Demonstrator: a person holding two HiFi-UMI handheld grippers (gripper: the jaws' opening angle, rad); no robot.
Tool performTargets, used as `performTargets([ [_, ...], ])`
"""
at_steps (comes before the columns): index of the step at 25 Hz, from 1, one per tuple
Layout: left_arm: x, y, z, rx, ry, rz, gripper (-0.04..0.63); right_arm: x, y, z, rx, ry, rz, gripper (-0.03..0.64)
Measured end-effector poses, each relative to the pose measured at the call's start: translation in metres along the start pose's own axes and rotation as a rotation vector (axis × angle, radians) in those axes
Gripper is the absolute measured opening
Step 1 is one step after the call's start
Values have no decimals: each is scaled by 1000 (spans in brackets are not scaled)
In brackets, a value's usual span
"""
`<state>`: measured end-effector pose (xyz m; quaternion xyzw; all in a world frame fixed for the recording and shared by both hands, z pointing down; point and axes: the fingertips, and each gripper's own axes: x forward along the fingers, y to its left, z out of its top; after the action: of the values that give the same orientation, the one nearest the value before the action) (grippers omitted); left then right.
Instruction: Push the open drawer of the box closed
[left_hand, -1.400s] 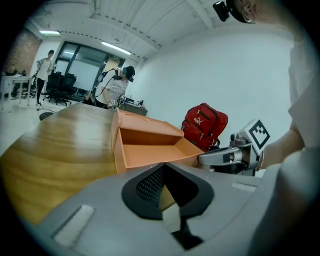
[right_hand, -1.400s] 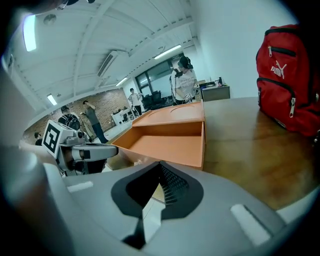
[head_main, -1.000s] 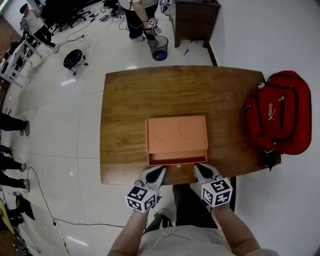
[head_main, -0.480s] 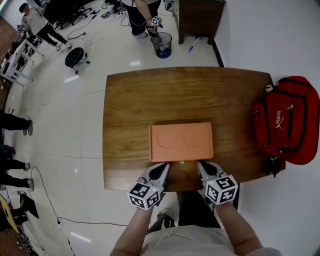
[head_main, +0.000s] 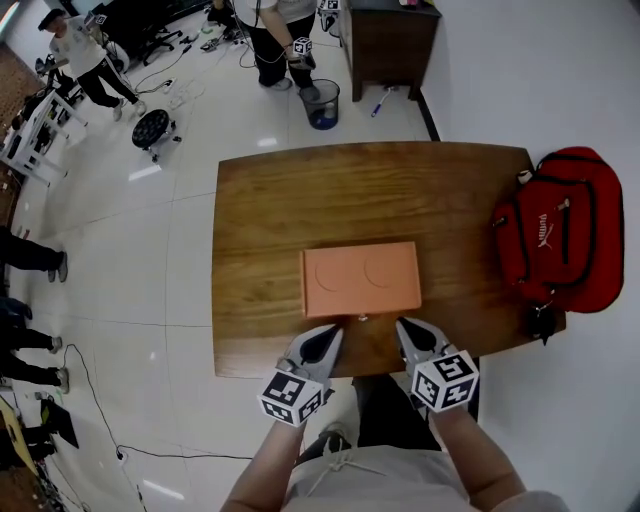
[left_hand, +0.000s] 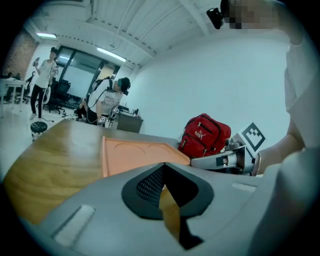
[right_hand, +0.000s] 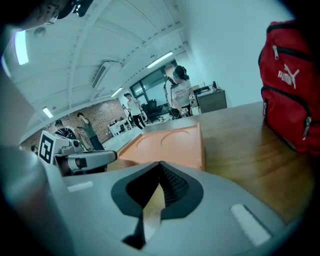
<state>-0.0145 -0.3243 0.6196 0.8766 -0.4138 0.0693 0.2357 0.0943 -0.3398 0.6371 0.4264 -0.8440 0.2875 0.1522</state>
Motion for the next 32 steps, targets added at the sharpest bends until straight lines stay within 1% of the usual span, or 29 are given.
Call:
performTargets([
  [3,-23,-13,43,70,-87,-7,6,-22,25,37,-109,-106,-2,2],
  [6,-56,-34,93,145,-203,-6,6,-55,58,76,-224,-222,2,2],
  [7,-69,-42,109,170,-251,-1,6,-66,69,87,-247,-255,7,2],
  [9,-96,-55,135,211,-341,12,6,-88,88,102,-257,-308,18,2],
  [11,-120,-68,148,236,-397,19,6,-110,105,110,-254,-353,23,2],
  [13,-142,-82,149,250,-417,17,6,-135,121,110,-259,-392,18,2],
  [16,-182,-104,142,267,-423,11,6,-171,148,102,-273,-437,-4,2],
  [19,-216,-126,133,265,-412,-4,6,-200,171,88,-267,-449,-30,2],
  [22,-249,-150,128,280,-418,-37,5,-228,196,73,-255,-457,-29,2],
  [24,-271,-159,123,295,-418,-29,6,-245,212,65,-266,-466,-35,2],
  [27,-293,-171,117,307,-424,-21,6,-266,227,55,-274,-483,-46,2],
  [31,-313,-192,108,358,-431,-23,5,-287,236,39,-281,-498,-49,2],
  [32,-317,-196,106,359,-437,-22,6,-291,237,35,-277,-499,-47,2],
])
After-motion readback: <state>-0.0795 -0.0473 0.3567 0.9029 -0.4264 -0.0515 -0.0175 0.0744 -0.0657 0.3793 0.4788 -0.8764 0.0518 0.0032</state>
